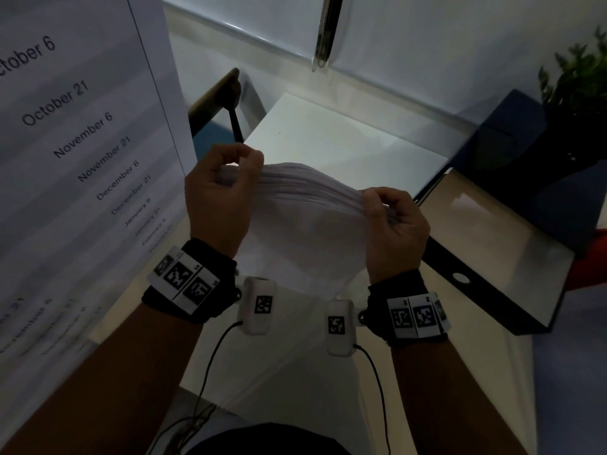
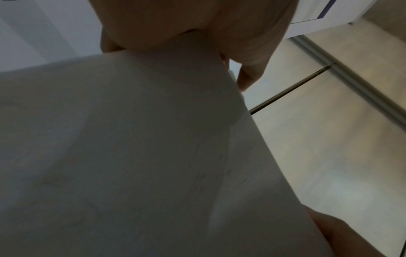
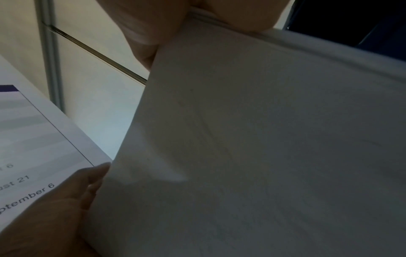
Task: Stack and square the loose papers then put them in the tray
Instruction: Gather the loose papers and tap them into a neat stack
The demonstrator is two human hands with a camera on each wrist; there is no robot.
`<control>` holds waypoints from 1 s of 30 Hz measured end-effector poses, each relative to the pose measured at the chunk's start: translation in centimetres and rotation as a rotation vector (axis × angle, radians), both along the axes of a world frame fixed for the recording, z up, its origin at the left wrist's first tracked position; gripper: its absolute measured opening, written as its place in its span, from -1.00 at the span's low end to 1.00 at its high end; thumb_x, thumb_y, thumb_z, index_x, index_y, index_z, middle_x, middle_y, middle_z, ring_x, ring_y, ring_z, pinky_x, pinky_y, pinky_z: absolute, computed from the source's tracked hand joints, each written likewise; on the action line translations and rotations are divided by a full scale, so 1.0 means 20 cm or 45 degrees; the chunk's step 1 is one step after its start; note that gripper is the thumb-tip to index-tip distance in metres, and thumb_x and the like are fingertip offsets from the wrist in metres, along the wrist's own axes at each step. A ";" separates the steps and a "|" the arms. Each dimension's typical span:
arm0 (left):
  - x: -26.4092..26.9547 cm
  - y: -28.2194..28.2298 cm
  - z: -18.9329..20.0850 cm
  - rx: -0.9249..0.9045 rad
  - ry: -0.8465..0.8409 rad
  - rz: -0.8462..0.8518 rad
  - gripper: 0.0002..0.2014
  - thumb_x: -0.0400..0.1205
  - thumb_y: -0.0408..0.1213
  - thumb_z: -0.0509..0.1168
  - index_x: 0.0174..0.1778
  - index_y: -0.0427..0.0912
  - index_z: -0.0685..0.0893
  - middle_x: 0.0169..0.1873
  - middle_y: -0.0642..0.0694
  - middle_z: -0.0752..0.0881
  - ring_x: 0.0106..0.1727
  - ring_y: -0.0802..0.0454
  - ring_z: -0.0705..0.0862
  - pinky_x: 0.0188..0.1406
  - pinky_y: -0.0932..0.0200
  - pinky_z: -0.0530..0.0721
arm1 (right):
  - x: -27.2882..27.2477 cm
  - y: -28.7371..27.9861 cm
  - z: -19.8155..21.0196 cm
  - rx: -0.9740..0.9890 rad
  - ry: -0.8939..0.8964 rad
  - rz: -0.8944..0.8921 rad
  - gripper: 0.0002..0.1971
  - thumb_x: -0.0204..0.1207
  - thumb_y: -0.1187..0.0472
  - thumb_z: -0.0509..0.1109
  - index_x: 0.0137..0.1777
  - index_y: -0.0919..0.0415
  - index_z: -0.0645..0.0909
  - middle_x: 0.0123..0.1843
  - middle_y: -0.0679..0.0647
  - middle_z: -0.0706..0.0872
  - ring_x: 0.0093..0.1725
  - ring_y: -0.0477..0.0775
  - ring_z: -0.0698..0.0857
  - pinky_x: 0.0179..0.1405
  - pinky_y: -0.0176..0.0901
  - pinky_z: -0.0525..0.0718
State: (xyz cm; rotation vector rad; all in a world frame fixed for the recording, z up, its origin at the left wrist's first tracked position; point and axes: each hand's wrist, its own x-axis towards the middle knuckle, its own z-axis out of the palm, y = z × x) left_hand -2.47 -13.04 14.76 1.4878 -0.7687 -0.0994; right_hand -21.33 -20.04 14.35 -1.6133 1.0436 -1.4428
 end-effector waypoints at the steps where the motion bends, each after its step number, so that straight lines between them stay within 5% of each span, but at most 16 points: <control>1: 0.00 0.00 0.00 0.012 -0.031 -0.006 -0.93 0.65 -0.22 0.36 -0.12 -0.11 0.70 -0.30 0.17 0.66 -0.24 0.34 0.58 -0.14 0.39 0.53 | 0.00 0.00 0.00 0.009 0.011 -0.009 -0.90 0.57 0.39 0.38 -0.15 0.25 0.68 -0.26 -0.18 0.75 -0.18 -0.30 0.70 -0.13 -0.47 0.59; 4: -0.01 0.01 -0.01 0.048 -0.089 -0.014 -0.91 0.68 -0.33 0.28 -0.14 -0.11 0.63 -0.31 0.08 0.63 -0.25 0.36 0.57 -0.18 0.47 0.50 | 0.00 -0.01 -0.01 0.041 0.023 -0.040 -0.88 0.58 0.37 0.34 -0.17 0.24 0.63 -0.22 -0.06 0.74 -0.17 -0.18 0.71 -0.11 -0.37 0.63; 7: 0.00 0.00 -0.03 -0.030 0.011 0.037 -0.76 0.65 -0.41 0.18 -0.20 0.07 0.49 -0.25 -0.13 0.69 -0.17 -0.05 0.67 -0.08 0.09 0.64 | 0.01 -0.01 -0.01 0.062 0.012 -0.102 -0.89 0.55 0.39 0.32 -0.19 0.23 0.59 -0.25 -0.07 0.72 -0.22 -0.22 0.69 -0.16 -0.43 0.59; 9: 0.01 0.00 -0.04 -0.067 0.112 0.057 -0.73 0.63 -0.46 0.13 -0.22 0.06 0.45 -0.28 -0.11 0.67 -0.19 -0.15 0.65 -0.04 -0.05 0.63 | 0.02 -0.01 -0.01 0.072 -0.035 -0.149 -0.93 0.51 0.36 0.33 -0.18 0.21 0.58 -0.27 -0.06 0.70 -0.24 -0.18 0.68 -0.20 -0.43 0.59; 11: -0.01 0.00 -0.03 -0.100 0.176 -0.008 -0.76 0.64 -0.46 0.14 -0.18 0.03 0.46 -0.28 -0.17 0.63 -0.18 -0.14 0.62 -0.03 -0.04 0.61 | 0.03 0.00 -0.01 0.092 -0.089 -0.151 -0.98 0.51 0.33 0.36 -0.12 0.22 0.60 -0.26 -0.06 0.67 -0.25 -0.16 0.65 -0.22 -0.40 0.59; 15: -0.01 -0.01 -0.02 -0.071 0.171 -0.027 -0.74 0.59 -0.46 0.19 -0.14 0.06 0.52 -0.23 -0.27 0.65 -0.17 -0.12 0.65 -0.06 0.21 0.62 | 0.03 0.00 0.00 0.071 -0.032 -0.143 -0.95 0.57 0.40 0.37 -0.03 0.36 0.65 -0.21 -0.14 0.63 -0.23 -0.43 0.60 -0.18 -0.58 0.51; 22: 0.00 -0.02 -0.05 -0.087 0.166 0.016 -0.85 0.62 -0.42 0.19 -0.12 -0.07 0.59 -0.29 -0.04 0.68 -0.18 0.05 0.66 -0.04 0.22 0.62 | 0.03 0.01 0.00 0.109 -0.053 -0.149 -0.88 0.58 0.41 0.32 0.04 0.41 0.66 -0.17 -0.16 0.65 -0.19 -0.45 0.62 -0.14 -0.59 0.52; 24: 0.00 -0.02 -0.04 -0.126 0.204 -0.025 -0.85 0.63 -0.43 0.16 -0.06 -0.09 0.56 -0.28 -0.06 0.67 -0.19 0.08 0.66 -0.01 0.18 0.64 | 0.03 0.00 0.00 0.109 -0.055 -0.161 -0.88 0.57 0.36 0.34 0.04 0.34 0.67 -0.16 -0.15 0.66 -0.18 -0.41 0.63 -0.13 -0.57 0.53; 26: 0.02 0.00 -0.05 -0.096 0.154 -0.113 -0.90 0.66 -0.22 0.23 0.07 0.02 0.52 -0.16 -0.18 0.70 -0.08 -0.01 0.69 0.10 0.03 0.67 | 0.03 -0.01 0.01 0.129 -0.035 -0.152 -0.93 0.54 0.29 0.44 -0.02 0.25 0.69 -0.20 -0.13 0.68 -0.20 -0.37 0.64 -0.15 -0.51 0.56; 28: 0.07 0.03 -0.09 -0.011 0.055 -0.222 -0.67 0.56 0.00 0.39 0.18 0.34 0.46 0.05 -0.34 0.68 0.10 -0.20 0.68 0.21 -0.16 0.64 | 0.03 -0.02 0.00 0.171 -0.031 -0.189 -0.96 0.50 0.24 0.45 -0.12 0.18 0.72 -0.25 -0.12 0.72 -0.21 -0.29 0.66 -0.13 -0.37 0.60; 30: 0.11 0.07 -0.14 0.078 0.033 -0.356 -0.39 0.35 0.03 0.59 0.22 0.45 0.43 0.13 -0.35 0.68 0.19 -0.22 0.69 0.25 -0.28 0.63 | 0.03 -0.04 0.01 0.170 -0.062 -0.222 -0.92 0.48 0.25 0.41 -0.16 0.16 0.74 -0.26 -0.13 0.73 -0.20 -0.24 0.68 -0.11 -0.34 0.61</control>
